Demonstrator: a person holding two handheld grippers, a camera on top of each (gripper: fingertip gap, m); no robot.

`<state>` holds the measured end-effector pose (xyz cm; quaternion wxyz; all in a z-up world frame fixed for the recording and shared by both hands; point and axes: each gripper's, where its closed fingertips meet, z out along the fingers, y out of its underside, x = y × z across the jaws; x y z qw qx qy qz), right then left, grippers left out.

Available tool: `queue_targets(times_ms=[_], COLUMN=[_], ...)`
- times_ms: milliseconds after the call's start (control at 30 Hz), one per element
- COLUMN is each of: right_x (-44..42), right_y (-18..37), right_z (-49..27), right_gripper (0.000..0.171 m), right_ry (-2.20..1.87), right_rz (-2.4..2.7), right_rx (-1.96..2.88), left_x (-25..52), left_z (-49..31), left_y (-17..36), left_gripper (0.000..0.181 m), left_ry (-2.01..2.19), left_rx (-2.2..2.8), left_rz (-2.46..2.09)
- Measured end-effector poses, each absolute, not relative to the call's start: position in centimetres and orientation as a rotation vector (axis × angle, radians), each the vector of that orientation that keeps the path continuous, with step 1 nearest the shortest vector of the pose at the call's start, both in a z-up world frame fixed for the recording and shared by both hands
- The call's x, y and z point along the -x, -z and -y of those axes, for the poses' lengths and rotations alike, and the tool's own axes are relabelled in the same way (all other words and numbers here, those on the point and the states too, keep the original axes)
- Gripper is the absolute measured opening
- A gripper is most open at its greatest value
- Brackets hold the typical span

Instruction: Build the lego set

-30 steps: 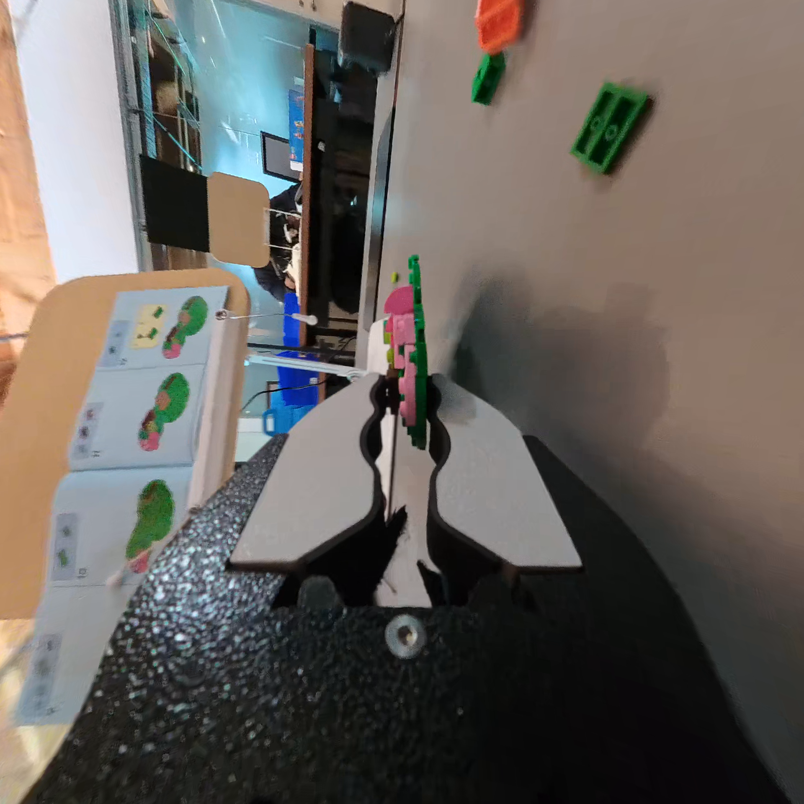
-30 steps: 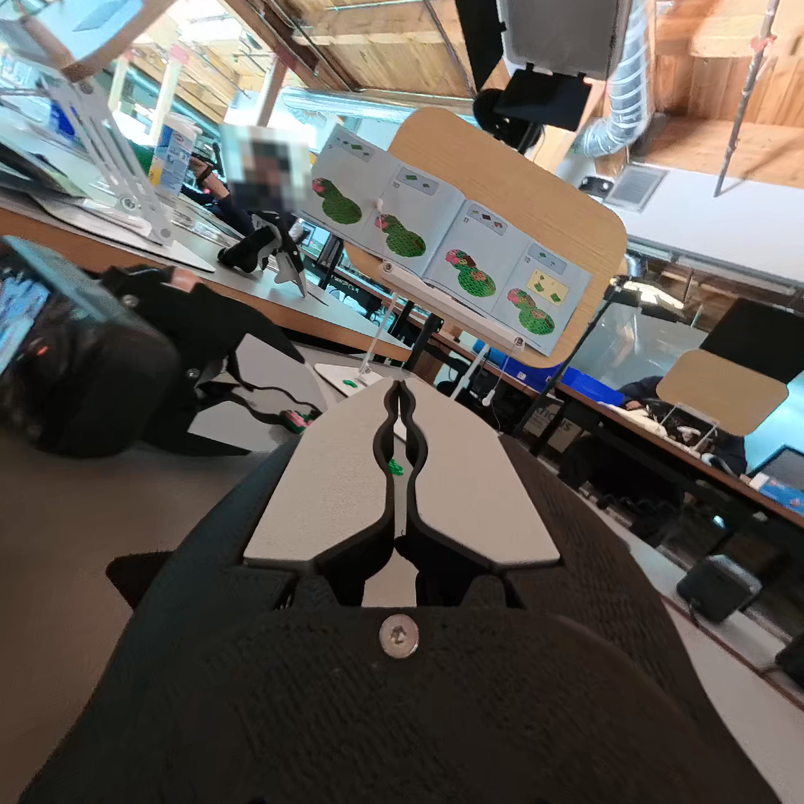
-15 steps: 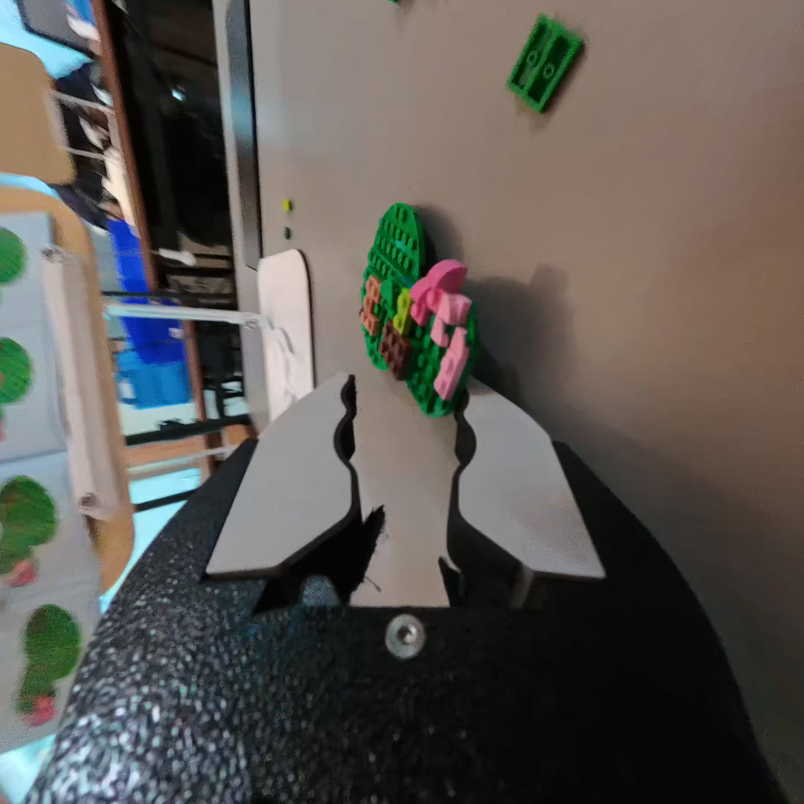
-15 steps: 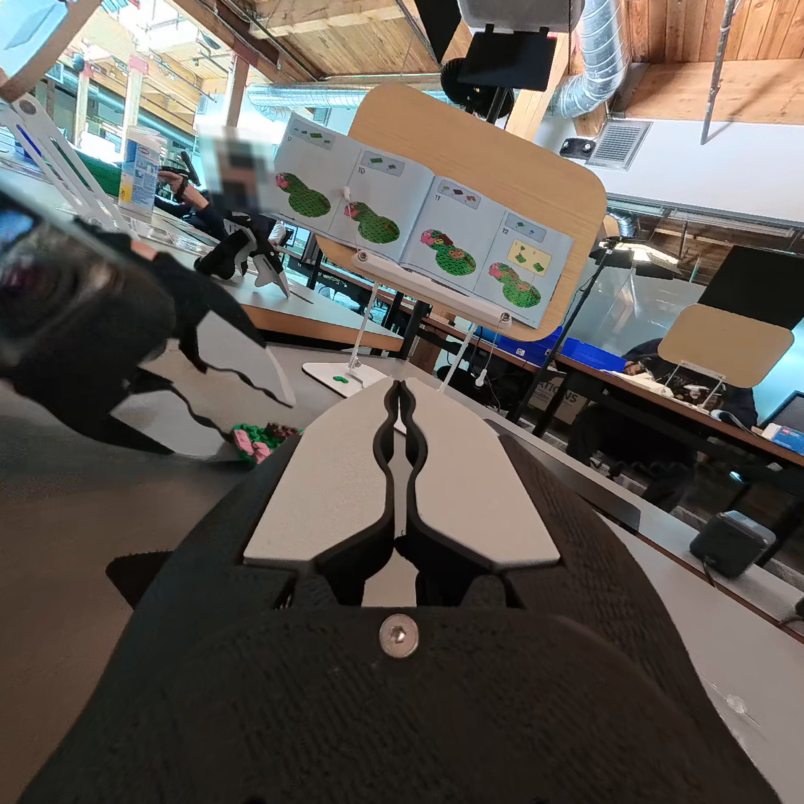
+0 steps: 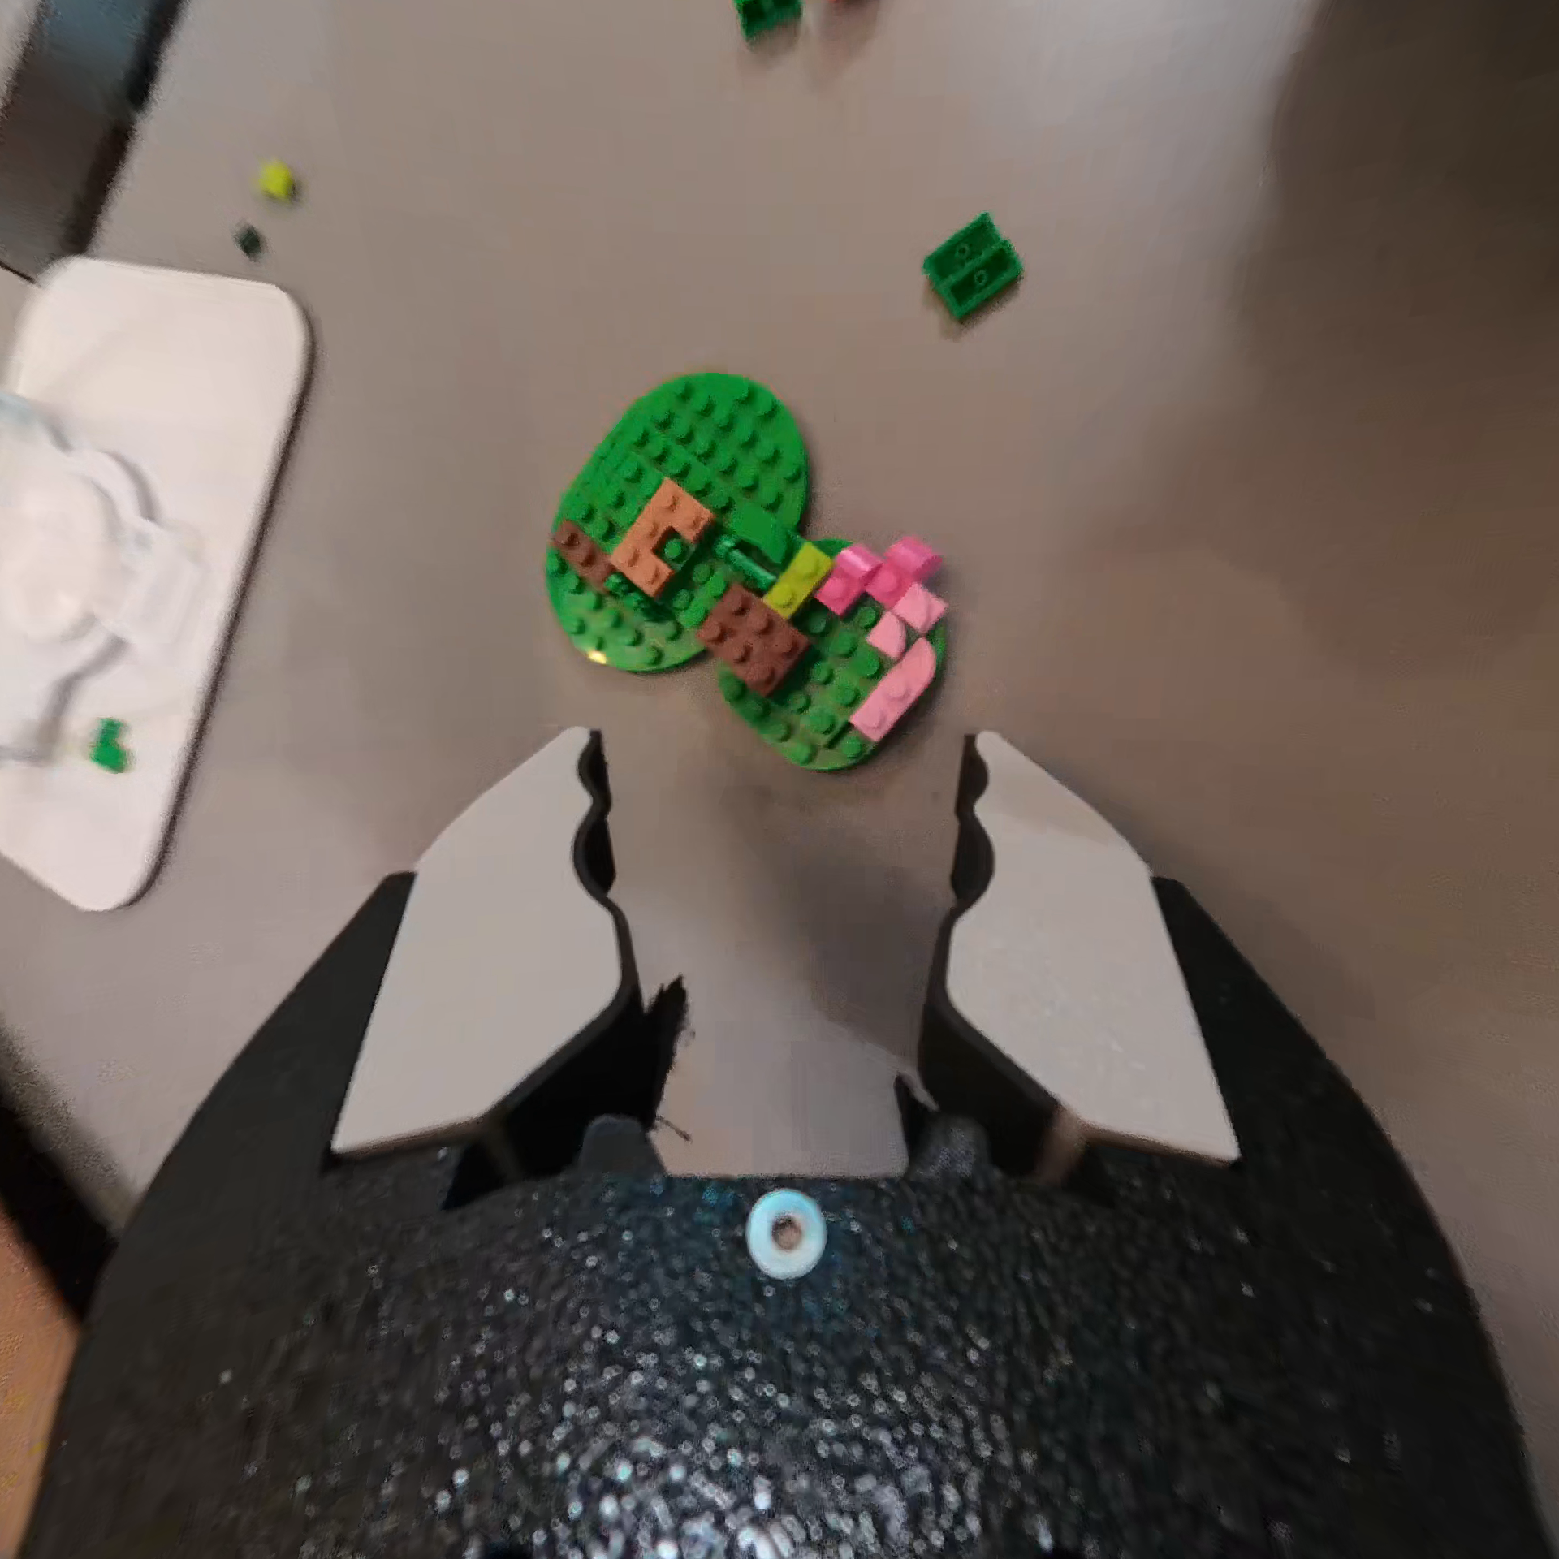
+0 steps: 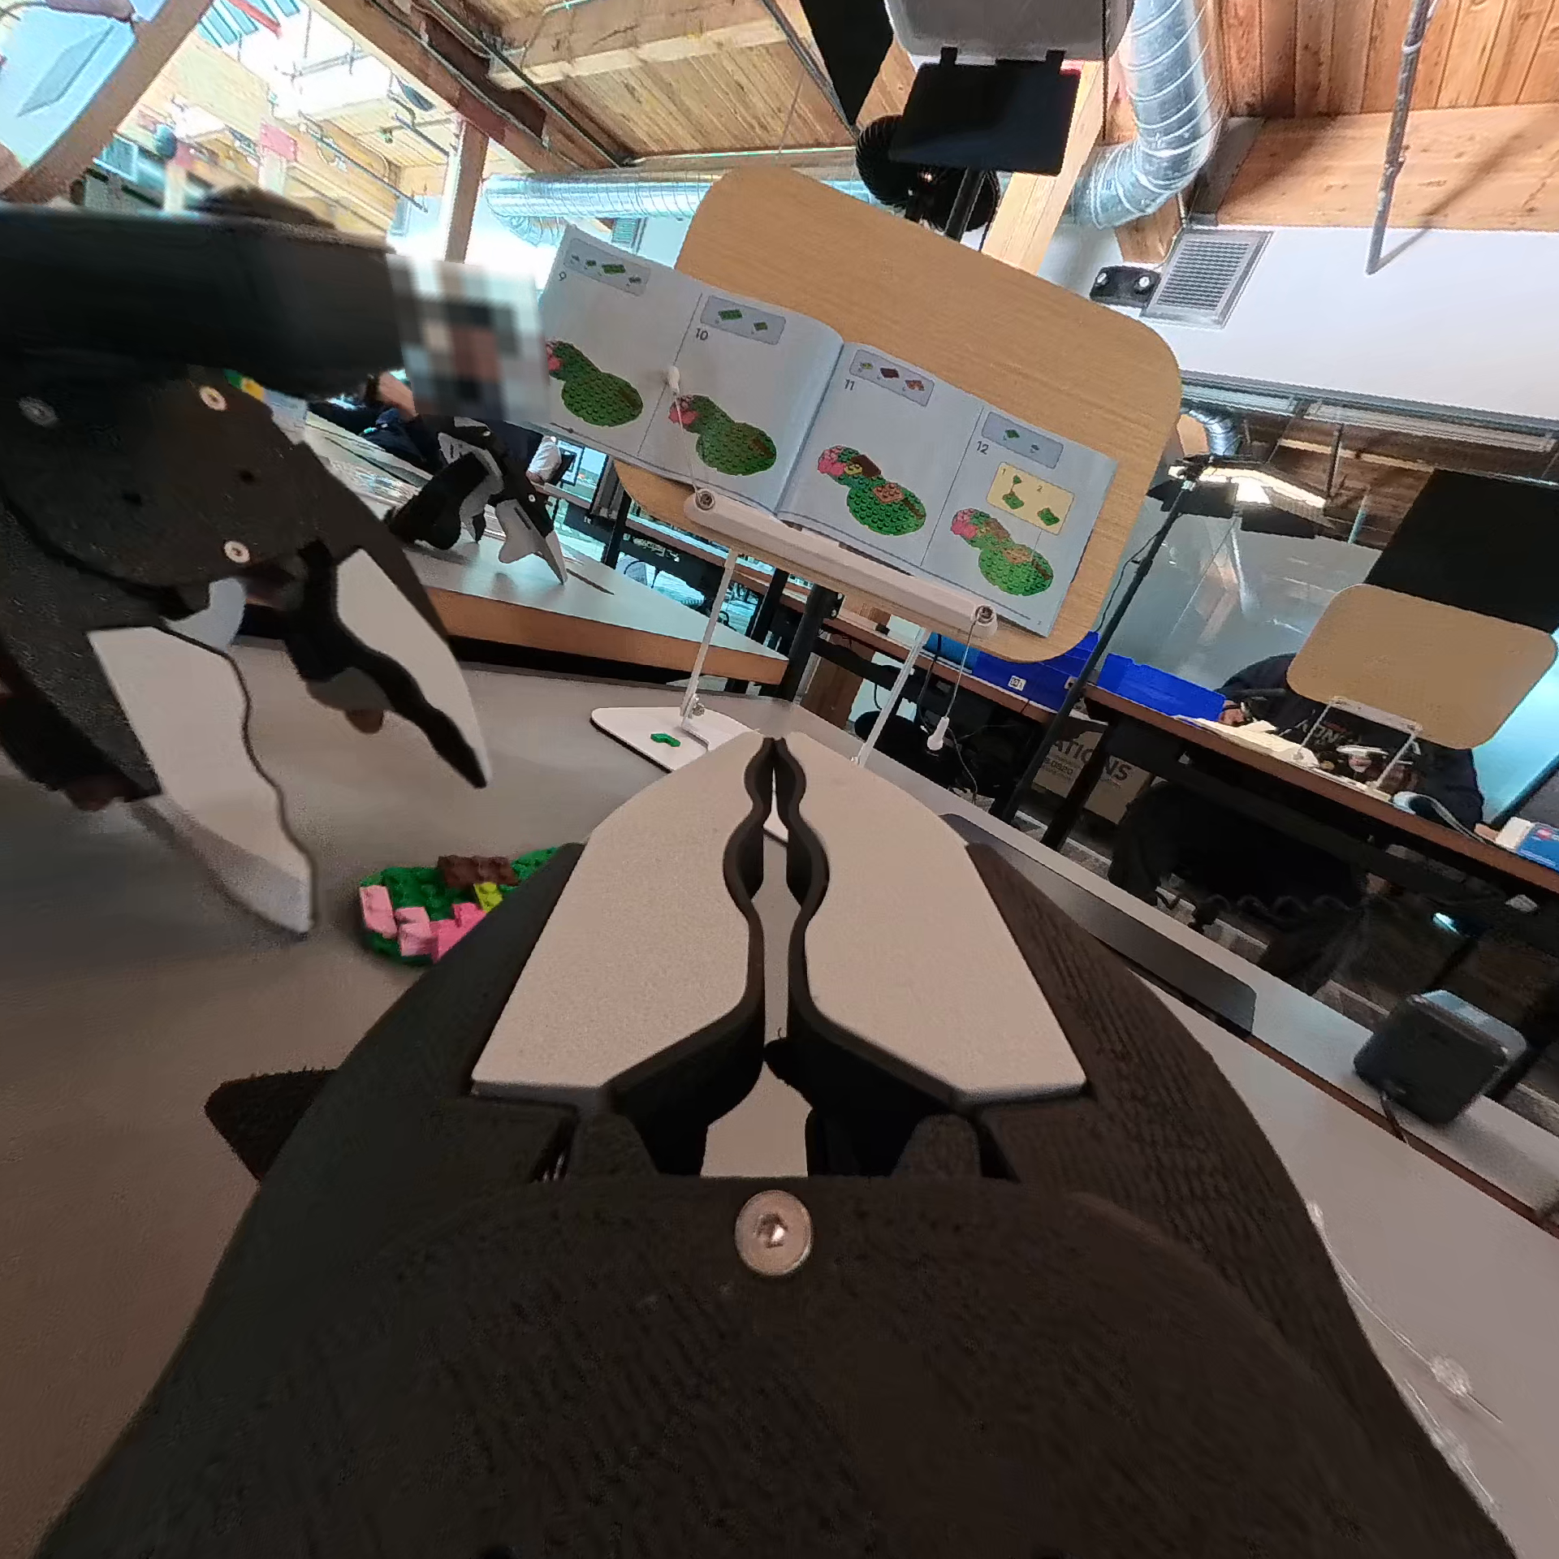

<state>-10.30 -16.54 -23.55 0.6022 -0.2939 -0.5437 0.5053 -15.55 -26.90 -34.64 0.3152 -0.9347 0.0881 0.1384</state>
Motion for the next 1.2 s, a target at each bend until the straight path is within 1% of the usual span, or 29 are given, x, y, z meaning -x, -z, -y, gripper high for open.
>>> queue_targets(times_ms=[100,167,233,367,467,500,567,667,700,800,933,1033,1200], right_x=[10.4,10.2,10.2,10.0,9.9,10.0,9.9,9.9,9.9,10.1,12.4,16.0,25.4], right_y=[23.6,23.6,23.6,23.5,23.5,23.5,23.6,23.6,23.7,24.3,24.4,21.4,15.2], right_z=[16.8,17.0,16.9,16.9,16.8,16.7,16.7,16.7,16.9,18.2,18.5,19.4,24.3], right_gripper=[0.000,0.000,0.000,0.000,0.000,0.000,0.000,0.000,0.000,0.000,0.000,0.003,0.010], right_ry=[-1.161,-1.171,-1.185,-1.204,-1.204,-1.201,-1.194,-1.172,-1.162,-1.129,-1.010,-1.034,-1.059], right_rz=[1.268,1.271,1.271,1.273,1.272,1.273,1.275,1.285,1.296,1.361,1.408,1.373,1.498], right_rx=[0.666,0.659,0.664,0.663,0.664,0.663,0.660,0.641,0.626,0.568,0.576,0.543,0.391], left_x=[14.9,15.7,18.1,24.6,28.1,29.0,30.3,30.3,29.8,28.8,29.3,30.4,31.5], left_z=[26.5,25.9,25.7,26.3,27.7,28.2,28.5,26.7,26.2,25.4,25.6,26.5,27.7], left_y=[33.4,31.6,29.2,23.8,21.1,20.9,21.6,23.1,23.0,22.5,22.9,23.0,23.1], left_gripper=[0.083,0.083,0.076,0.072,0.060,0.055,0.052,0.054,0.058,0.053,0.054,0.051,0.048], left_ry=[-0.296,-0.333,-0.472,-0.866,-1.050,-1.105,-1.133,-1.048,-1.036,-1.036,-0.977,-0.840,-0.752], left_rx=[2.396,2.291,2.166,1.825,1.490,1.408,1.327,1.347,1.341,1.328,1.333,1.284,1.229], left_rz=[-0.209,-0.177,-0.089,0.189,0.378,0.413,0.467,0.448,0.414,0.323,0.360,0.491,0.601])
